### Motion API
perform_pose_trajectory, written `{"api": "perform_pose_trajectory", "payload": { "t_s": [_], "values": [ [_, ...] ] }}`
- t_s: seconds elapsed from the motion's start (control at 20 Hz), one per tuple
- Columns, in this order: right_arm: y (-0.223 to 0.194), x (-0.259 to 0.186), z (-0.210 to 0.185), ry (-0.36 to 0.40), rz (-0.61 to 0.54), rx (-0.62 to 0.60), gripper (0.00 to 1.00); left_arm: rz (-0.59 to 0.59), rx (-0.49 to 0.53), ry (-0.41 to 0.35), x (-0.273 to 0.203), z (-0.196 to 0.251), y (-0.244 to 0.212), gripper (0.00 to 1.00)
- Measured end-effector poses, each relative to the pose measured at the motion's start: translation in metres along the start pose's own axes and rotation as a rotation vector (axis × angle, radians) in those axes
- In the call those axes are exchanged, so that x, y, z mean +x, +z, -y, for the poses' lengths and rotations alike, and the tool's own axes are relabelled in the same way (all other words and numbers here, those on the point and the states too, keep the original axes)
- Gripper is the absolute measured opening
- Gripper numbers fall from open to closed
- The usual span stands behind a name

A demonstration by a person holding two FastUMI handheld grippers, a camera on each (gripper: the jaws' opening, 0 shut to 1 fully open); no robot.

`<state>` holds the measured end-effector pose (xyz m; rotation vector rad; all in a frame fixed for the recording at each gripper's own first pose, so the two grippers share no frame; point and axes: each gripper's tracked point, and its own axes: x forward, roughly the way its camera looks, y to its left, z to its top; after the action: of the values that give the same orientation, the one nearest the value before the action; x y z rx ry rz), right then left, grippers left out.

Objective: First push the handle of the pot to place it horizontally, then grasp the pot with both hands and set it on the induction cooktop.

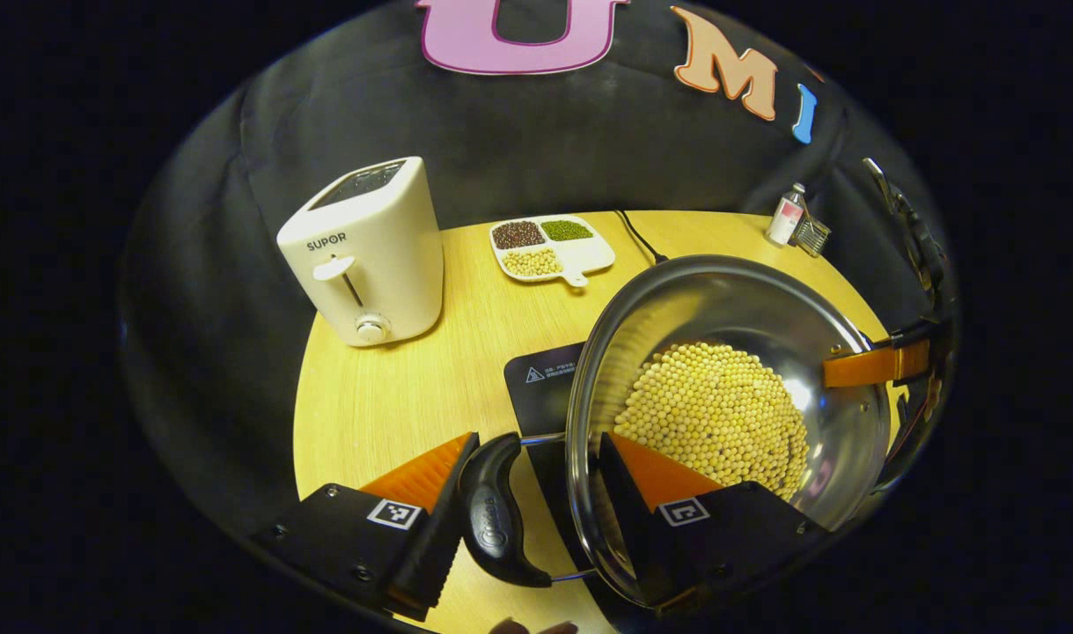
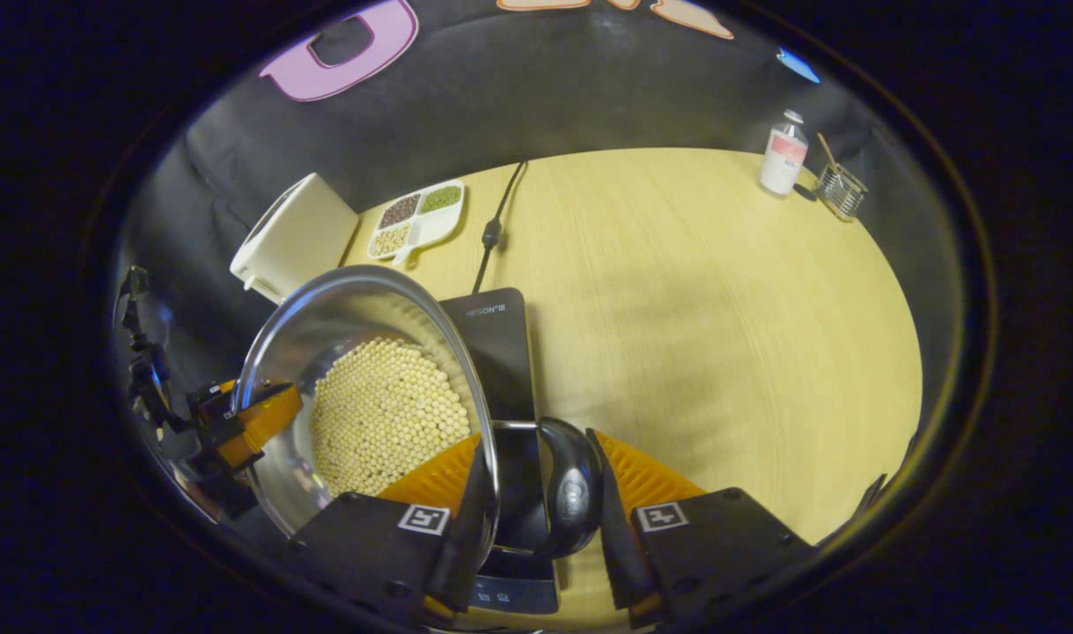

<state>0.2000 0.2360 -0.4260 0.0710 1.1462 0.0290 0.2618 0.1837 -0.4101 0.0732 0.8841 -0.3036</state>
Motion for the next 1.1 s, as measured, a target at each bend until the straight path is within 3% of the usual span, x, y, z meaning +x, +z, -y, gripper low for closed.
{"api": "perform_pose_trajectory", "payload": {
  "t_s": [0.1,0.25,0.3,0.4,0.45,0.55,0.6,0.65,0.7,0.8,0.85,0.9,0.95,1.0,1.05,1.1],
  "values": [
    [0.010,-0.006,-0.001,0.022,0.045,0.014,0.61,0.062,-0.018,0.046,-0.007,-0.007,0.011,0.89],
    [0.022,-0.016,0.004,0.037,0.084,0.032,0.94,0.117,-0.053,0.079,-0.026,-0.007,0.018,0.90],
    [0.026,-0.021,0.005,0.050,0.104,0.036,1.00,0.121,-0.063,0.084,-0.032,-0.004,0.018,0.90],
    [0.034,-0.032,0.001,0.104,0.137,0.051,1.00,0.135,-0.097,0.102,-0.046,0.005,0.019,0.90],
    [0.038,-0.040,-0.001,0.133,0.153,0.061,0.94,0.145,-0.113,0.110,-0.053,0.010,0.021,0.90],
    [0.043,-0.053,0.003,0.173,0.185,0.072,1.00,0.173,-0.141,0.133,-0.074,0.019,0.026,0.92],
    [0.043,-0.061,0.008,0.188,0.196,0.079,0.94,0.192,-0.155,0.145,-0.082,0.026,0.029,0.94],
    [0.045,-0.068,0.015,0.200,0.208,0.090,1.00,0.207,-0.163,0.168,-0.090,0.029,0.032,0.94],
    [0.048,-0.076,0.021,0.211,0.228,0.100,0.94,0.214,-0.163,0.205,-0.099,0.029,0.033,0.93],
    [0.054,-0.097,0.042,0.227,0.278,0.089,0.93,0.262,-0.160,0.276,-0.125,0.033,0.045,0.93],
    [0.057,-0.109,0.055,0.229,0.306,0.081,1.00,0.298,-0.158,0.289,-0.138,0.044,0.054,0.93],
    [0.059,-0.124,0.067,0.239,0.343,0.081,0.93,0.323,-0.148,0.291,-0.152,0.058,0.060,0.93],
    [0.062,-0.136,0.077,0.256,0.382,0.086,1.00,0.343,-0.132,0.293,-0.167,0.074,0.063,0.92],
    [0.062,-0.147,0.087,0.267,0.416,0.091,0.92,0.362,-0.117,0.304,-0.180,0.088,0.068,0.92],
    [0.062,-0.155,0.098,0.279,0.444,0.093,0.92,0.390,-0.110,0.313,-0.194,0.100,0.073,0.92],
    [0.061,-0.165,0.106,0.291,0.476,0.093,1.00,0.417,-0.117,0.328,-0.207,0.113,0.077,0.92]
  ]
}}
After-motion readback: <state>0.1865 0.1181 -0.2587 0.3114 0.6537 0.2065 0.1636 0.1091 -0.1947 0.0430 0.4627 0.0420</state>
